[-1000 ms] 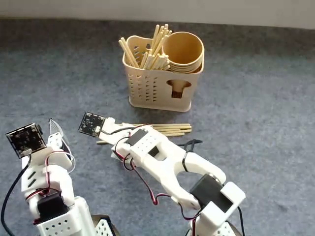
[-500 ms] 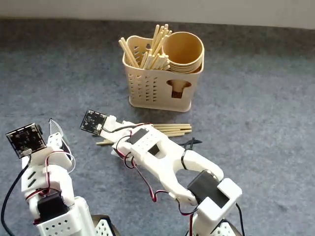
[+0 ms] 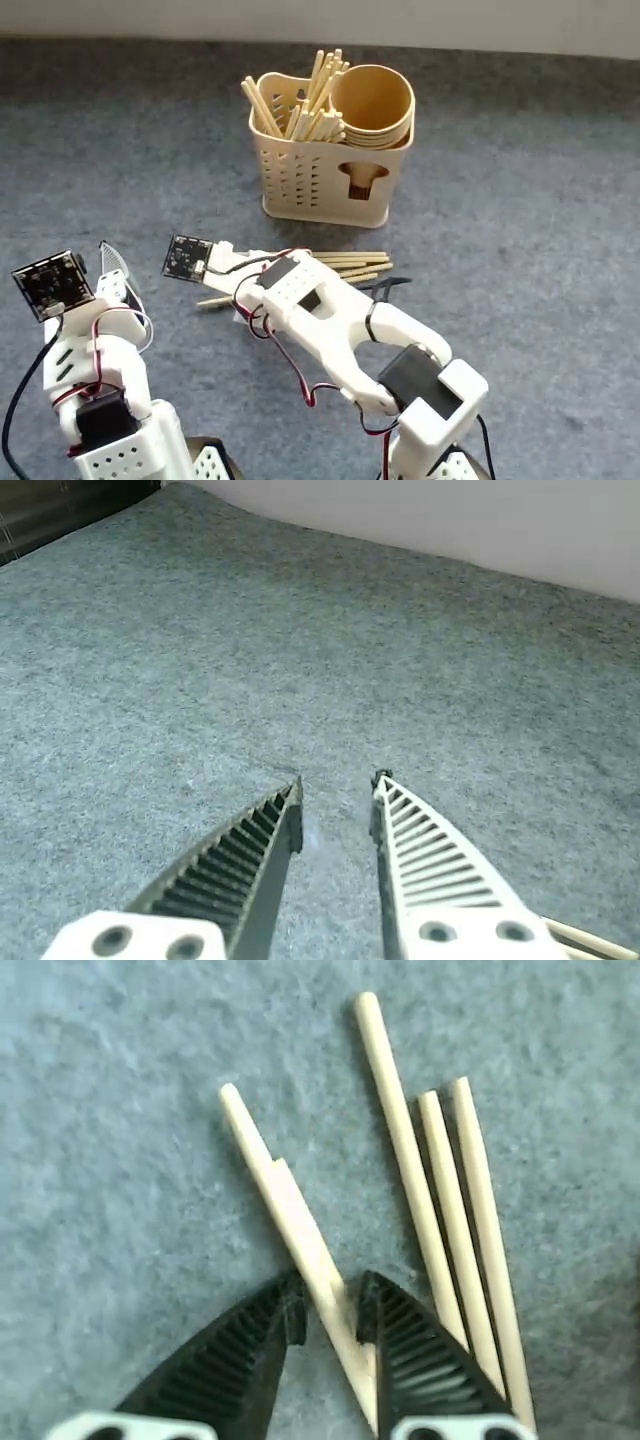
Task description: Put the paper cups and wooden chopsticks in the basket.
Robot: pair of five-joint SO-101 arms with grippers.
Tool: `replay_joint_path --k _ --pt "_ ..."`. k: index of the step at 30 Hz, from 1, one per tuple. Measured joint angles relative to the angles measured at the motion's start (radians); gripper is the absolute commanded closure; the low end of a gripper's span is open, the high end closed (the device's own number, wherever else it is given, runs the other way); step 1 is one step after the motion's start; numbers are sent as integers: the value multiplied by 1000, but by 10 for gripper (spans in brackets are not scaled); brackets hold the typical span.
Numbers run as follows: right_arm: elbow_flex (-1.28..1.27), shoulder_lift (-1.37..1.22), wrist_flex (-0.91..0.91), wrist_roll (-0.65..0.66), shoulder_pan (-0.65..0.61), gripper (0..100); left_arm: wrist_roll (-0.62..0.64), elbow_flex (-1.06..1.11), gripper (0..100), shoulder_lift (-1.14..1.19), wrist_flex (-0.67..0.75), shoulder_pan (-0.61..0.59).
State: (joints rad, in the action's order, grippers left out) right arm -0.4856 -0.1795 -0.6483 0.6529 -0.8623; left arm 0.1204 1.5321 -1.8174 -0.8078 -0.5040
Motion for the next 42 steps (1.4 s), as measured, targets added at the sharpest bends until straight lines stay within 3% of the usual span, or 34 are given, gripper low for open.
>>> replay_joint_path --k 16,29,36,42 --pt "-18 132 -112 2 37 993 0 0 874 0 0 0" --pt "-60 440 -115 -318 164 993 0 17 874 0 0 0" --pt "-61 551 -64 -565 181 993 0 17 874 0 0 0" --pt "-61 687 -58 -606 181 993 0 17 874 0 0 0"
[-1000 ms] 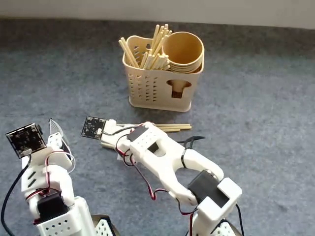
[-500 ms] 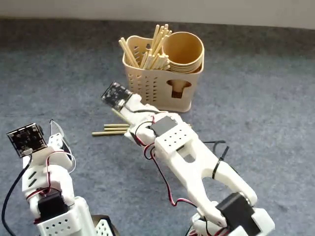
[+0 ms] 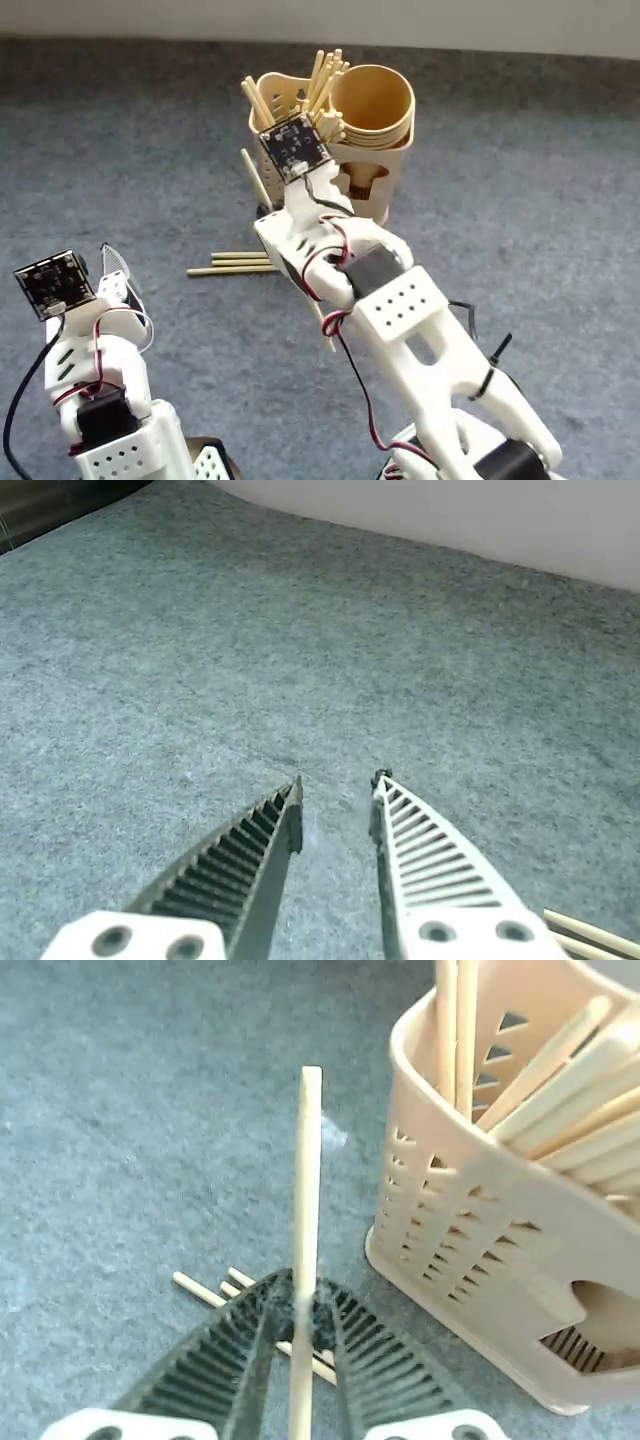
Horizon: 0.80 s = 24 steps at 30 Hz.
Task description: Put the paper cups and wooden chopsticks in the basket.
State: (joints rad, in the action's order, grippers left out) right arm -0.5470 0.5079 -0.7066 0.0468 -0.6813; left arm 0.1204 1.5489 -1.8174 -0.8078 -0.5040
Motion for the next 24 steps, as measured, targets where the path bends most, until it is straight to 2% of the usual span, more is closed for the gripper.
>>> replay_joint_path --k 5,8,24 --pt "0 114 3 -2 0 993 0 0 874 0 0 0" --pt "0 178 71 -2 0 993 0 0 874 0 0 0" --pt "0 252 773 -2 15 993 0 8 874 0 2 0"
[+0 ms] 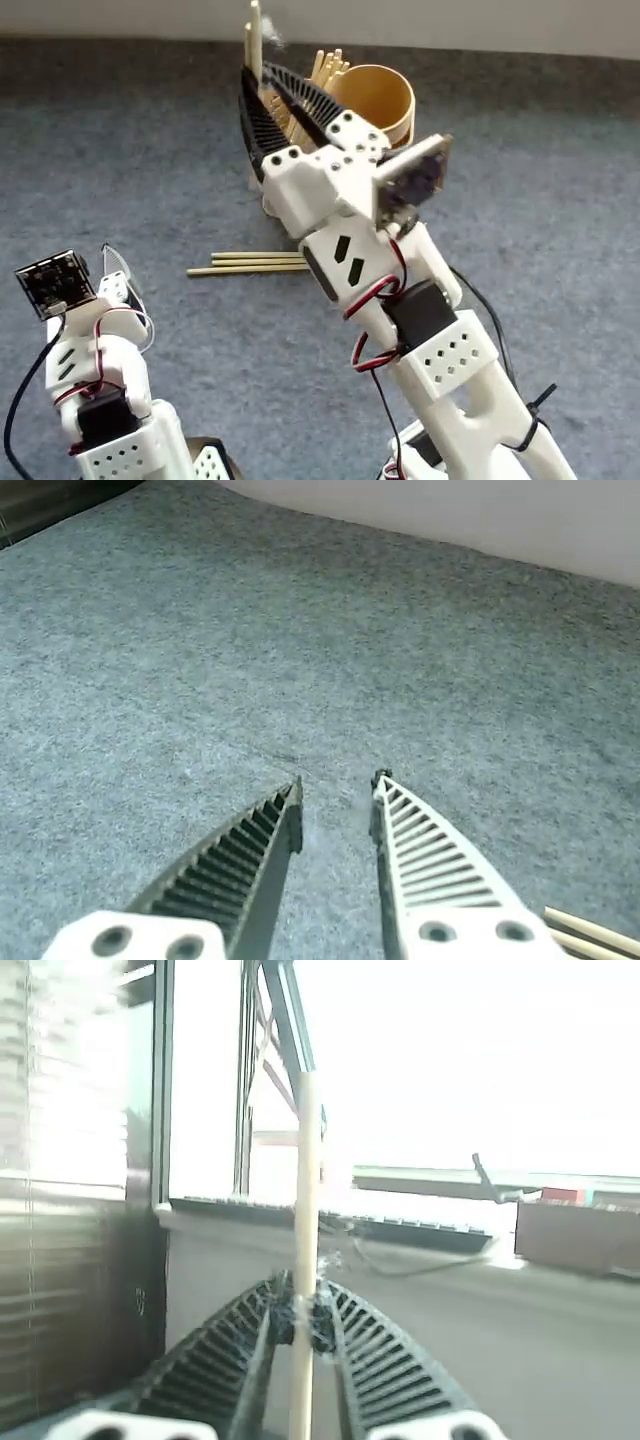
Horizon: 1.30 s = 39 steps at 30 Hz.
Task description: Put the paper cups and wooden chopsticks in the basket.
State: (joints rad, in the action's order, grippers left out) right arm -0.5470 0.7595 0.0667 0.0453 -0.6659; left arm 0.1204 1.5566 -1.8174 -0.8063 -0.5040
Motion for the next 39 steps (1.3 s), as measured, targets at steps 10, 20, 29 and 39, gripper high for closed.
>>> replay_joint_path --k 10,20,29,39 --pt "0 0 222 0 135 993 0 0 874 0 2 0" --pt "0 -281 299 0 153 993 0 5 874 0 2 5" --pt "0 -437 344 0 153 992 0 5 874 0 2 5" --pt "0 -437 338 0 153 882 0 5 874 0 2 5"
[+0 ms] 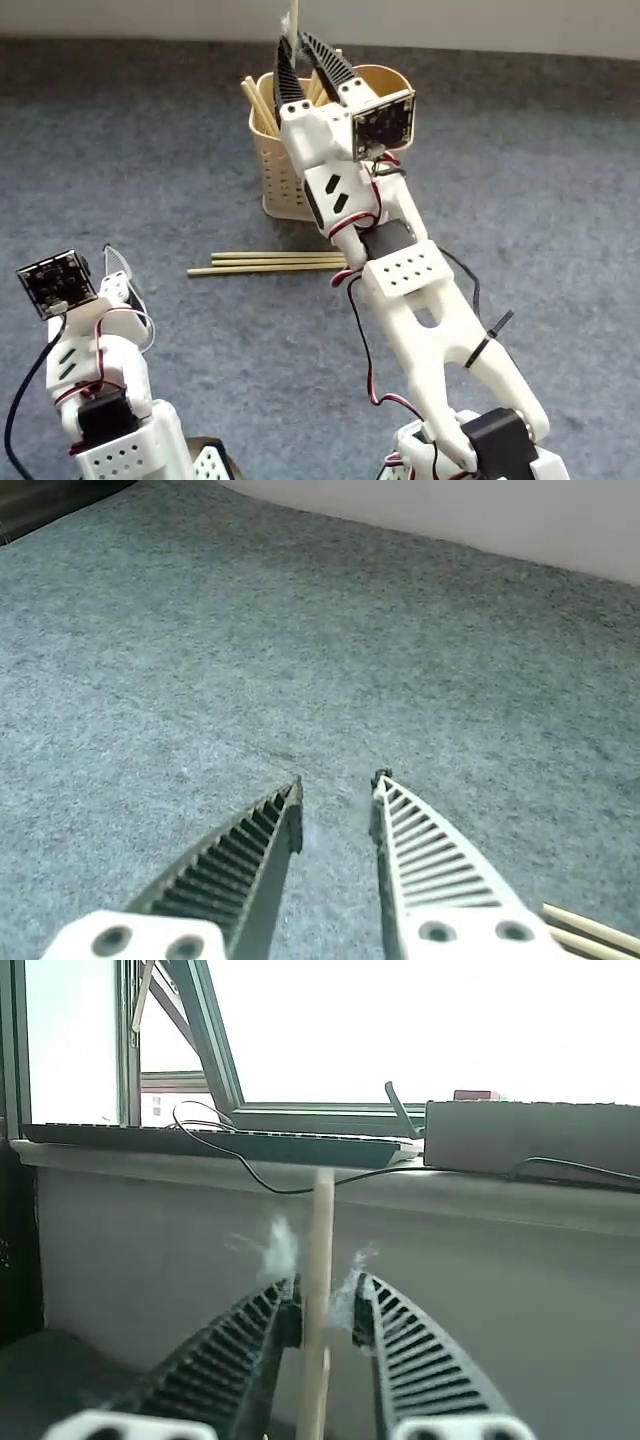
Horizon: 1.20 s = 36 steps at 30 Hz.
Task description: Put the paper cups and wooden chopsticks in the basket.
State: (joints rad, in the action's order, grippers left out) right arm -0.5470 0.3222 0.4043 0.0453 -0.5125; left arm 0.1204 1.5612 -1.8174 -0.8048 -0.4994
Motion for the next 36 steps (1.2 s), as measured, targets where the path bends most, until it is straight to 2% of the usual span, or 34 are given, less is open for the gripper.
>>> replay_joint_path --k 9,15,22,26,31,36 --pt "0 201 -318 0 -8 882 0 0 874 0 0 0" --pt "15 307 -539 0 -104 882 0 0 874 0 0 0" --pt "61 347 -882 0 -196 882 0 0 874 0 0 0" --pt "-9 327 -931 0 -258 882 0 0 874 0 0 0" --pt "-129 229 -934 2 -269 881 0 0 874 0 0 0" --pt "-147 29 -934 135 -282 879 0 0 874 0 0 0"
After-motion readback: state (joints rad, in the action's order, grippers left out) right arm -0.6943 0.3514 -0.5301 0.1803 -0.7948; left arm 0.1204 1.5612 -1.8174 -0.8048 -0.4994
